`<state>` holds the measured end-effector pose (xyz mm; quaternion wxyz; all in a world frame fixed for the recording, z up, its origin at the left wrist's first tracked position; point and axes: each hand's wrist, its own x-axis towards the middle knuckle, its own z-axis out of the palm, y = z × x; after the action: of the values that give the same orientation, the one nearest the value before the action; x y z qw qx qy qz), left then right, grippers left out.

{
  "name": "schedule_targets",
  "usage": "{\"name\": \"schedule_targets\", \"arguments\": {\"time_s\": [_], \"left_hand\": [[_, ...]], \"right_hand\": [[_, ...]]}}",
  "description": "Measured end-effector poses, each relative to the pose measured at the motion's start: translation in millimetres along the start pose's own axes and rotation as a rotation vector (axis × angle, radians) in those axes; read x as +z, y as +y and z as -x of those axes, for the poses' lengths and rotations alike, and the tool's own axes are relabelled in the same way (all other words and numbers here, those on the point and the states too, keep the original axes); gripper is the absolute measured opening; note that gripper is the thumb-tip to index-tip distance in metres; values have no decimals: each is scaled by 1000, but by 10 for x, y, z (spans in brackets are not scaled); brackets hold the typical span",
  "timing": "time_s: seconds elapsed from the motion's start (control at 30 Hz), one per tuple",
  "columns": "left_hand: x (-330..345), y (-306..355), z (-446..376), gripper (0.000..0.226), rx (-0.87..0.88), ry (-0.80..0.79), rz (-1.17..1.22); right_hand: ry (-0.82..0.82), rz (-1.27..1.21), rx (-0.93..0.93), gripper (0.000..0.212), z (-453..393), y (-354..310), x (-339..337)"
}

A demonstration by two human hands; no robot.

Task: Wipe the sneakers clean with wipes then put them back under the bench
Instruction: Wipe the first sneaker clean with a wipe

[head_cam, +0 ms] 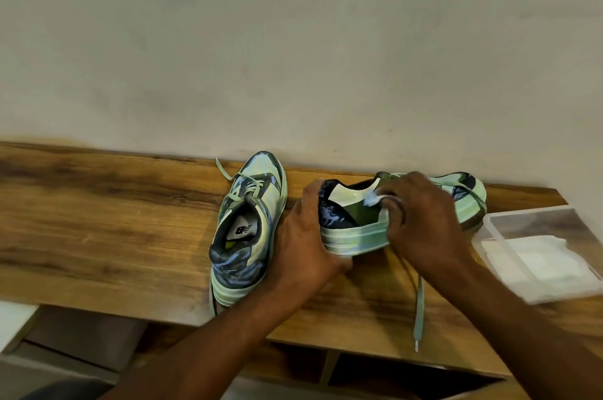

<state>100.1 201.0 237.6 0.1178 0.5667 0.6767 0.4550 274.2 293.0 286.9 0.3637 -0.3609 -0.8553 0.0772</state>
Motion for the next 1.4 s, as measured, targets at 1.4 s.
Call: {"name": "schedule_targets", "arguments": {"time_s": [1.4], "left_hand": [[9, 6, 8, 111, 53, 45, 75]], "right_hand": [[-84, -16, 41, 30, 80, -139, 44]]}}
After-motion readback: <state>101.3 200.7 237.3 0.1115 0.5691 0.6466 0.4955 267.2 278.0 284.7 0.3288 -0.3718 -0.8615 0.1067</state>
